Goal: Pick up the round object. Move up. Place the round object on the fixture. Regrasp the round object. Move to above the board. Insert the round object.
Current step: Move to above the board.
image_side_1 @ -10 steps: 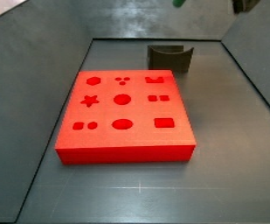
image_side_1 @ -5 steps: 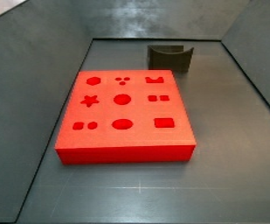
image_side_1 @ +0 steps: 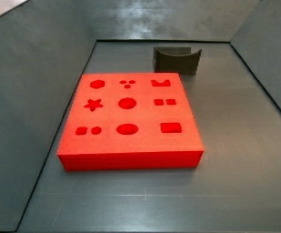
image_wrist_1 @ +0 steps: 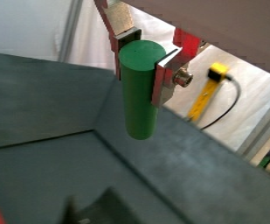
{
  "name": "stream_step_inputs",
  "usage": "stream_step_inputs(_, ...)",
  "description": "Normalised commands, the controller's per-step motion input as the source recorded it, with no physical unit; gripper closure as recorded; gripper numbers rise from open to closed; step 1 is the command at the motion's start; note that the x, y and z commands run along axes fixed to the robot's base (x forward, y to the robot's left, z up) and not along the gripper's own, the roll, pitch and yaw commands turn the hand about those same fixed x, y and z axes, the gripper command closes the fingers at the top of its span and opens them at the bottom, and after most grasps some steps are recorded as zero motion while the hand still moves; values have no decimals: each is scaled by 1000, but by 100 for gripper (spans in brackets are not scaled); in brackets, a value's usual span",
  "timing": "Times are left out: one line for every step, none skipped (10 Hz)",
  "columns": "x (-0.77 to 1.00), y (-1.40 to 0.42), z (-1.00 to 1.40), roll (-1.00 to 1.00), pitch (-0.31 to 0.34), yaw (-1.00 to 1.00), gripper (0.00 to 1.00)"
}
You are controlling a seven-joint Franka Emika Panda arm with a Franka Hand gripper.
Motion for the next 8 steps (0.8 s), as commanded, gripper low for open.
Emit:
stream_step_inputs(-654,-1000,225,-1000,-56,-98,100)
stream_step_inputs(-663,-1000,219,-1000,-53,-101,100)
stream_step_inputs(-679,-1000,223,-1000,-53,-104,100)
stream_step_inputs(-695,-1000,223,-1000,-59,-104,100)
stream_step_inputs(-721,-1000,220,-1000,-70,-103,100)
stream_step_inputs(-736,-987,213,-970,-77,-99,100)
stream_step_inputs(-480,-581,127,-642,-70,-56,100)
stream_step_inputs(-281,-299,53,-426,-59,-30,100)
